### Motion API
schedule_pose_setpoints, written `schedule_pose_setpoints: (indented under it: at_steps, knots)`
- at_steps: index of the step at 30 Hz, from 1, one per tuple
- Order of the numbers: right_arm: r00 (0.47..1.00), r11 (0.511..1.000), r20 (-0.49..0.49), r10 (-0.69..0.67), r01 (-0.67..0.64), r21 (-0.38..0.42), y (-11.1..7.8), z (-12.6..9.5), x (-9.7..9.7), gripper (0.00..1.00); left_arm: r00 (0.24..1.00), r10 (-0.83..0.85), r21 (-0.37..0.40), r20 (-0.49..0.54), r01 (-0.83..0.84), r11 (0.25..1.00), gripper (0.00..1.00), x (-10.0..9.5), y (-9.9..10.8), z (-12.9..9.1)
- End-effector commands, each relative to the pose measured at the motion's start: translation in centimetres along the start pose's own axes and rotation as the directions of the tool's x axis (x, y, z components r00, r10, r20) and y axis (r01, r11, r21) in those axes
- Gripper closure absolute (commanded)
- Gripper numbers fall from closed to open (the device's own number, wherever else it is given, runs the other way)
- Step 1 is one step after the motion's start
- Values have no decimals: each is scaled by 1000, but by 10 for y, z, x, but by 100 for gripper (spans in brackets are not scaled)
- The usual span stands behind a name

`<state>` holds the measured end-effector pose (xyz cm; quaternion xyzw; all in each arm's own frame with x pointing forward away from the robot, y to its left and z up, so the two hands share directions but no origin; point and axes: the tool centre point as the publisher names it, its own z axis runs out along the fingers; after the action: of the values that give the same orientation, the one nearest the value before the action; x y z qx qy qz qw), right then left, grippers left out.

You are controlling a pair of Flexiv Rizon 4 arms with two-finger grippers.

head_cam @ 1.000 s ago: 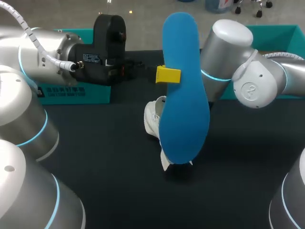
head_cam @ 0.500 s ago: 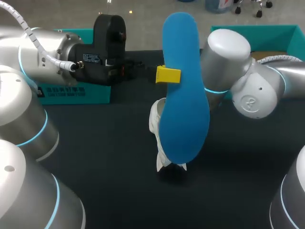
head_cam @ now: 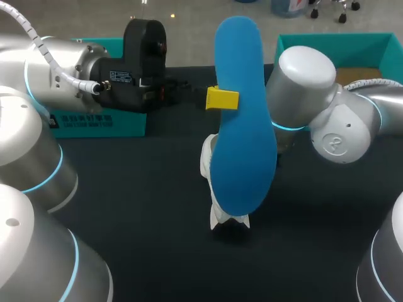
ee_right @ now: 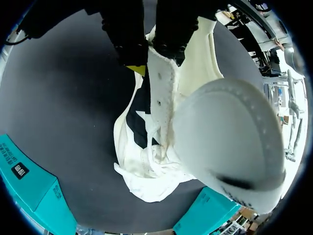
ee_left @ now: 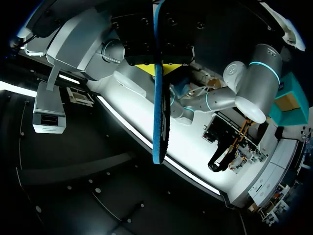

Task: Take the shoe out of the shoebox, open the shoe tongue, remove and reinsert the insole, then place the shoe into the shoebox

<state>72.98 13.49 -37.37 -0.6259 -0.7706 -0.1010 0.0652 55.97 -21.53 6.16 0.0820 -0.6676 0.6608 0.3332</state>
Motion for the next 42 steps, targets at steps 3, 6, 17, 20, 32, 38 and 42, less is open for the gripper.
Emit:
schedule_pose_setpoints:
  at_steps: [3,6,17,20,32,38,42]
  knots:
    - [1000,1000,-4,15,-15,11,1,12,2,100,1000,1,0,-3,-1,1000,100,-1,0,1]
    - [1000,1000,-5,26,-26,11,0,16,1,100,1000,1,0,-3,-1,1000,100,-1,0,1]
    - [996,999,-88,23,-26,-29,-3,3,6,0,1000,1,0,-3,-1,1000,100,-1,0,1]
    - [989,998,-150,1,-10,-61,-5,-8,9,0,1000,1,0,-3,-1,1000,100,-1,0,1]
    - [969,994,-238,-67,42,-105,0,-50,7,0,1000,1,0,-3,-1,1000,100,-1,0,1]
    - [969,994,-238,-67,42,-105,0,-50,7,0,1000,1,0,-3,-1,1000,100,-1,0,1]
    - [969,994,-238,-67,42,-105,0,-50,7,0,1000,1,0,-3,-1,1000,100,-1,0,1]
